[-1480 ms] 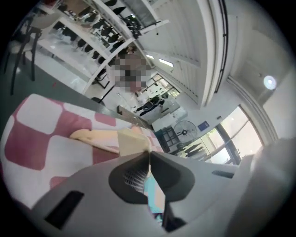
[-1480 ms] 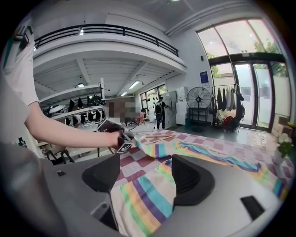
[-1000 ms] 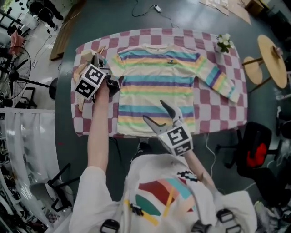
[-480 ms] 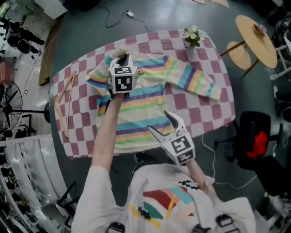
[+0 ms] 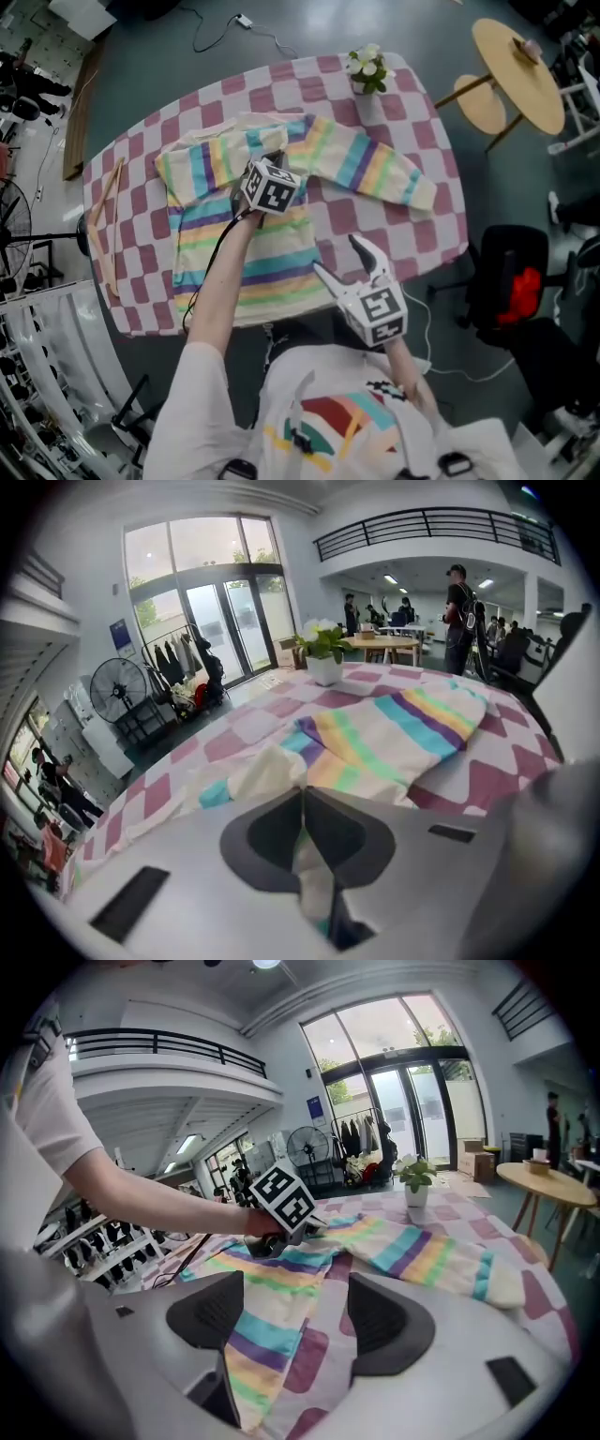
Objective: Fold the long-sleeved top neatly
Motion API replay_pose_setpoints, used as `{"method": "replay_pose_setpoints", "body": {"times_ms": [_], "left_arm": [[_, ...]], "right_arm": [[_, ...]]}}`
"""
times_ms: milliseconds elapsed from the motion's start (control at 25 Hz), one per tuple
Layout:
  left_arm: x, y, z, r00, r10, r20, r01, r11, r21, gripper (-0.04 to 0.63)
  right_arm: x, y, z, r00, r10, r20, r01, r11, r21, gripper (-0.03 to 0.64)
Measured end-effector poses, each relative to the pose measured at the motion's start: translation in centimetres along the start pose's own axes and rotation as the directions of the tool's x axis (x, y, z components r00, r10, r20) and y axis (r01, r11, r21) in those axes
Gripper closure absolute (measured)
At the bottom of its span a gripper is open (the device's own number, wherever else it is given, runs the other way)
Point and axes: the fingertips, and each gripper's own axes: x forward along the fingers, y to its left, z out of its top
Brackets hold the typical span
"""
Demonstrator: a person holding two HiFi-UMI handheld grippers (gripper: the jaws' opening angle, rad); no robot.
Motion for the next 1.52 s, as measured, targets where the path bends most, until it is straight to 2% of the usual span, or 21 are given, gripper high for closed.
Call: {"method": "replay_pose_setpoints", "body": {"times_ms": [120, 360, 400, 480, 600, 680, 760, 920, 1000, 1080, 1160, 1280, 1360, 1400, 1440, 1520], "left_arm": [[0.5, -0.6, -0.6, 1.000, 0.002, -0.021, -0.001, 0.999, 0.045, 0.581], [1.2, -1.5, -1.2, 0.999, -0.014, -0.040, 0.017, 0.998, 0.069, 0.581], [1.3, -1.9, -1.2, 0.999, -0.031, -0.041, 0.034, 0.997, 0.063, 0.562], [1.0, -3.1, -0.7, 0.997, -0.066, -0.030, 0.068, 0.996, 0.060, 0.441], [-0.3, -5.0, 1.7, 0.996, -0.084, 0.025, 0.080, 0.990, 0.118, 0.420], [-1.1, -7.3, 4.4, 0.991, -0.106, 0.078, 0.088, 0.975, 0.206, 0.420], [-1.7, -10.9, 8.0, 0.976, -0.165, 0.139, 0.112, 0.938, 0.330, 0.420], [-2.8, -20.6, 13.8, 0.921, -0.329, 0.210, 0.169, 0.821, 0.545, 0.420], [-2.6, -25.5, 14.5, 0.898, -0.397, 0.189, 0.193, 0.742, 0.642, 0.420], [-1.8, -29.7, 13.8, 0.884, -0.449, 0.131, 0.229, 0.660, 0.716, 0.420], [-1.0, -32.7, 12.7, 0.874, -0.481, 0.068, 0.272, 0.602, 0.750, 0.420], [-0.1, -35.6, 11.4, 0.871, -0.491, -0.005, 0.312, 0.545, 0.779, 0.420], [0.3, -36.6, 10.6, 0.879, -0.474, -0.047, 0.317, 0.508, 0.801, 0.432], [0.6, -36.9, 10.4, 0.887, -0.458, -0.060, 0.311, 0.498, 0.809, 0.448], [1.0, -37.0, 10.4, 0.896, -0.439, -0.067, 0.305, 0.498, 0.812, 0.464], [1.5, -36.9, 10.5, 0.908, -0.412, -0.083, 0.308, 0.519, 0.797, 0.486]], "right_arm": [[0.0, -0.7, -0.1, 1.000, -0.007, 0.004, 0.007, 1.000, 0.020, 0.270], [0.0, -0.6, -0.6, 1.000, 0.009, 0.003, -0.009, 1.000, 0.013, 0.270], [-0.1, -0.5, -0.7, 1.000, 0.010, 0.001, -0.010, 1.000, 0.011, 0.270], [-0.2, -0.4, -0.7, 1.000, 0.015, -0.004, -0.015, 1.000, 0.005, 0.270], [-0.7, -0.3, -0.6, 1.000, 0.024, 0.002, -0.024, 1.000, 0.001, 0.270], [-0.9, -0.8, -0.6, 1.000, 0.009, 0.028, -0.009, 1.000, 0.014, 0.270], [-1.3, -1.7, -0.8, 0.997, -0.041, 0.064, 0.037, 0.998, 0.058, 0.270], [-3.4, -3.8, -2.0, 0.991, -0.108, 0.074, 0.098, 0.988, 0.123, 0.270], [-4.7, -5.2, -3.0, 0.987, -0.140, 0.073, 0.128, 0.981, 0.149, 0.270], [-6.3, -6.9, -4.3, 0.975, -0.203, 0.090, 0.182, 0.962, 0.206, 0.270], [-8.2, -8.9, -5.8, 0.957, -0.273, 0.095, 0.241, 0.935, 0.260, 0.270], [-11.2, -12.2, -8.4, 0.924, -0.372, 0.087, 0.326, 0.887, 0.326, 0.270], [-13.0, -13.7, -9.9, 0.902, -0.425, 0.077, 0.368, 0.849, 0.378, 0.270], [-13.8, -14.3, -10.4, 0.892, -0.446, 0.074, 0.383, 0.832, 0.400, 0.270], [-14.4, -14.8, -10.8, 0.883, -0.464, 0.073, 0.396, 0.818, 0.417, 0.270], [-15.3, -15.4, -11.3, 0.871, -0.485, 0.070, 0.410, 0.800, 0.438, 0.270]]}}
